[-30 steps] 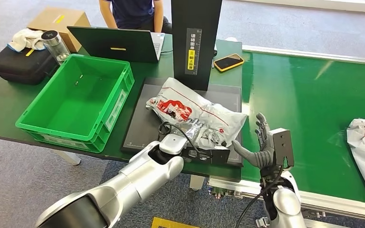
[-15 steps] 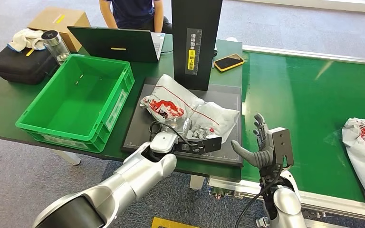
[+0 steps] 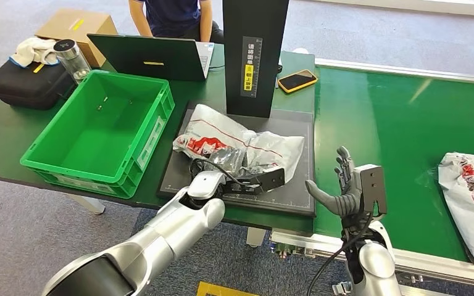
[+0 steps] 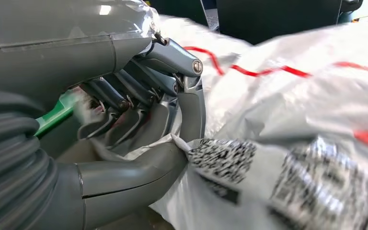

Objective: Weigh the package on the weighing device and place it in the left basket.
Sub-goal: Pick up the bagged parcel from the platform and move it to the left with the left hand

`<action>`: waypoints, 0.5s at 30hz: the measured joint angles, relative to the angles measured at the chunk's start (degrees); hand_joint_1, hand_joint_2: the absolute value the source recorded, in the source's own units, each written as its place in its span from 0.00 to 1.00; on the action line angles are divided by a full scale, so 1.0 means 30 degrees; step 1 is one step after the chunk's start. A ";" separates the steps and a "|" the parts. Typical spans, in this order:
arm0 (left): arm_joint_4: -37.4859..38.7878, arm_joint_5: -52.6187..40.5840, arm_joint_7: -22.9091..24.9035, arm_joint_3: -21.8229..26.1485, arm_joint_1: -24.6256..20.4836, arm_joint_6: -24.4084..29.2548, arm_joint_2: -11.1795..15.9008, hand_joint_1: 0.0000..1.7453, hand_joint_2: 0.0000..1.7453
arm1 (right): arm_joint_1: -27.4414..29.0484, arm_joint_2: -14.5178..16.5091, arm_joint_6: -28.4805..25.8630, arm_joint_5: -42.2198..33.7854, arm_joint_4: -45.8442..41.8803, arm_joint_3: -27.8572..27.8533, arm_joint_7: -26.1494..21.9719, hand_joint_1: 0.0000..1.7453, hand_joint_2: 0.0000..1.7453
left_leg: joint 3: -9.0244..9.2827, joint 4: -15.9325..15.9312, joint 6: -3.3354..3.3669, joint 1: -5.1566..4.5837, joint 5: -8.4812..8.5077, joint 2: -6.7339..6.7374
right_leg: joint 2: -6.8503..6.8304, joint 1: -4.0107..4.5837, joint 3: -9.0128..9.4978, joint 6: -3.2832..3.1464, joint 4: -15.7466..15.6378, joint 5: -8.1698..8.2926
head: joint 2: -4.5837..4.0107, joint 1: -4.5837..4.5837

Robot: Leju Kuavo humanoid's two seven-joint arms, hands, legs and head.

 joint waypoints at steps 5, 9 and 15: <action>0.0000 0.0006 -0.0025 0.0202 0.0031 0.0036 0.0011 1.00 1.00 | -0.0001 0.0002 0.0000 0.0000 -0.0007 -0.0073 0.0000 0.00 1.00 | 0.0000 0.0000 0.0000 0.0000 0.0000 0.0000 | 0.0000 0.0000 0.0000 0.0000 0.0000 0.0000 | 0.0004 -0.0002; 0.0000 0.0056 -0.0206 0.0286 0.0086 0.0526 0.0011 1.00 1.00 | -0.0001 0.0016 0.0011 0.0000 -0.0007 -0.0144 0.0000 0.00 1.00 | 0.0000 0.0000 0.0000 0.0000 0.0000 0.0000 | 0.0000 0.0000 0.0000 0.0000 0.0000 0.0000 | 0.0000 0.0000; -0.0104 0.0527 -0.1750 0.1006 0.0186 0.5910 0.0173 1.00 1.00 | -0.0013 0.0022 0.0053 0.0000 -0.0026 -0.0317 0.0002 0.00 1.00 | 0.0000 0.0000 0.0000 0.0000 0.0000 0.0000 | 0.0001 0.0001 -0.0003 0.0000 0.0000 0.0000 | 0.0000 0.0000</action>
